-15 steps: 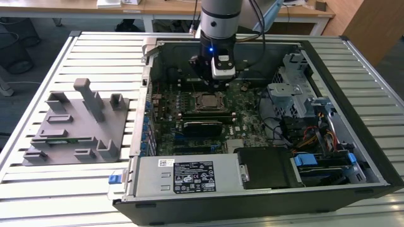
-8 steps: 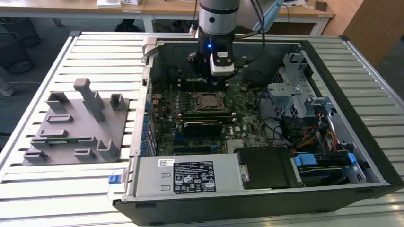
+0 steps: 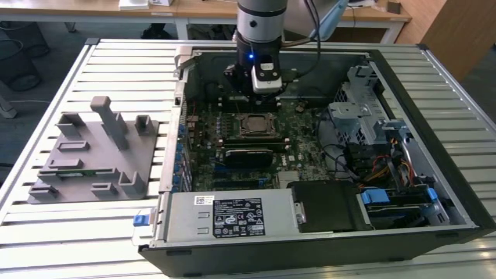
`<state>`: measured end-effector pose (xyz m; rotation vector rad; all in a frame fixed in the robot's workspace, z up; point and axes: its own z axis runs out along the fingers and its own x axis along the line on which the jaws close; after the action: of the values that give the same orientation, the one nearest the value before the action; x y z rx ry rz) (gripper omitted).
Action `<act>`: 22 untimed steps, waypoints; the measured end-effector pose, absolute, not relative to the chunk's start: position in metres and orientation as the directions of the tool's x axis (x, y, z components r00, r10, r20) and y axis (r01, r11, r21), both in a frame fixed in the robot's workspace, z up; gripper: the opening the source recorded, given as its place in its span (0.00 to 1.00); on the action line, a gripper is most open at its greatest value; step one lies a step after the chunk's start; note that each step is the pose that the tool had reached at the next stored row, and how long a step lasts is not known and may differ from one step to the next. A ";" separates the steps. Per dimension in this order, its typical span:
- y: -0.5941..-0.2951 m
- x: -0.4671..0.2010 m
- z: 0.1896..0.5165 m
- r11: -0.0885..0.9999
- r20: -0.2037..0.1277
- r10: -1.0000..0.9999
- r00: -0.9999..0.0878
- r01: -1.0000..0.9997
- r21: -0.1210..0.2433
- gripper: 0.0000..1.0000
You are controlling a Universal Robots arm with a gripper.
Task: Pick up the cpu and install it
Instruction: 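Install the first cpu locking lever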
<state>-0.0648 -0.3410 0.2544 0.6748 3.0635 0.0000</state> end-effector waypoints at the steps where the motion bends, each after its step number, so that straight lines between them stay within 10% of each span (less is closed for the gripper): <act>1: -0.341 -0.065 0.254 0.912 -0.005 0.411 -0.912 0.411 0.001 0.11; 22: -0.341 -0.097 0.254 0.955 -0.005 0.297 -0.955 0.297 0.001 0.11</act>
<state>-0.0972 -0.3407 0.2541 0.4712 3.1012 0.0005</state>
